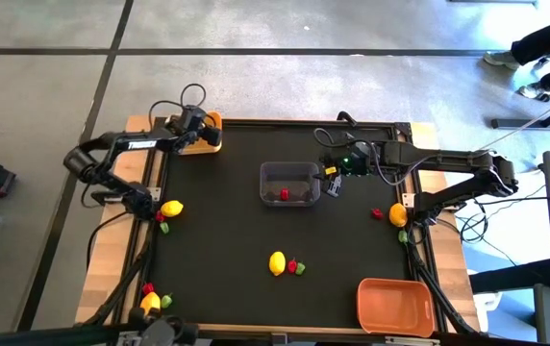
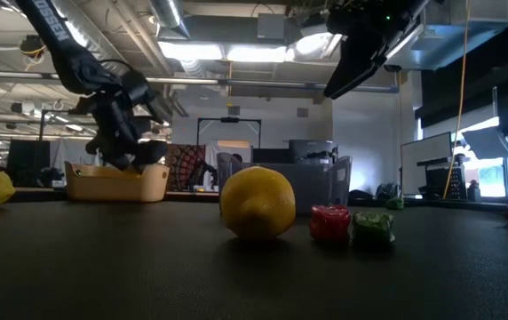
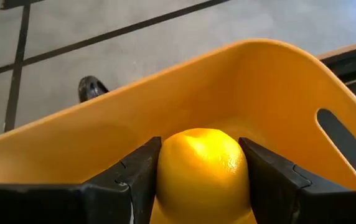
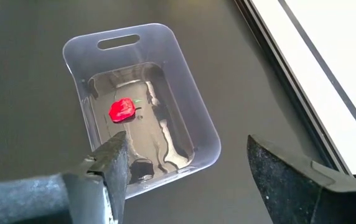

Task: Sort produce into baskets
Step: Put the yellow lemon into the yellow bin

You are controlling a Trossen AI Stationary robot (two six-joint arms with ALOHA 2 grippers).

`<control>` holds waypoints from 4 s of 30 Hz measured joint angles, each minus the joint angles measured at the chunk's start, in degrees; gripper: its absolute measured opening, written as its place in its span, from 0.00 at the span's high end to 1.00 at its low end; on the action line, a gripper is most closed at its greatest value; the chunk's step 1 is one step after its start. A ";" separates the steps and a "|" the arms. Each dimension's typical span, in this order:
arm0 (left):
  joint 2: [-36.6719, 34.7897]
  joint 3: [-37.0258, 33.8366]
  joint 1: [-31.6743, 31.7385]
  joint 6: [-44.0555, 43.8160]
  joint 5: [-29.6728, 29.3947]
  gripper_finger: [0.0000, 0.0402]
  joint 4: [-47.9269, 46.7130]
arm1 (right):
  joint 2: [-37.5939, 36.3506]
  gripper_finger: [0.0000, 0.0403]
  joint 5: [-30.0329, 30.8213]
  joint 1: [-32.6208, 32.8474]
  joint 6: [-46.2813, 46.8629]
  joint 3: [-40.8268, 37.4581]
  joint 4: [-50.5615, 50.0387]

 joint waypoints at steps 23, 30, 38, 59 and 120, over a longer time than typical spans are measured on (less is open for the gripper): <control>-1.73 3.37 0.18 1.75 1.34 0.36 -5.99 | 0.02 0.34 -0.05 0.00 0.03 0.02 0.00; -7.90 8.18 -3.37 5.65 5.33 0.37 -17.02 | 0.01 0.34 -0.05 0.00 0.00 0.02 0.00; -15.73 11.14 -12.76 8.96 12.27 0.37 -24.56 | 0.00 0.34 -0.07 0.00 -0.09 0.02 0.00; -21.31 11.64 -37.48 -0.36 12.26 0.38 -50.85 | 0.02 0.34 -0.12 0.00 -0.73 0.04 -0.55; 8.64 7.63 -45.72 -12.47 21.59 0.38 -75.62 | 0.02 0.34 -0.53 0.00 -1.30 0.04 -1.27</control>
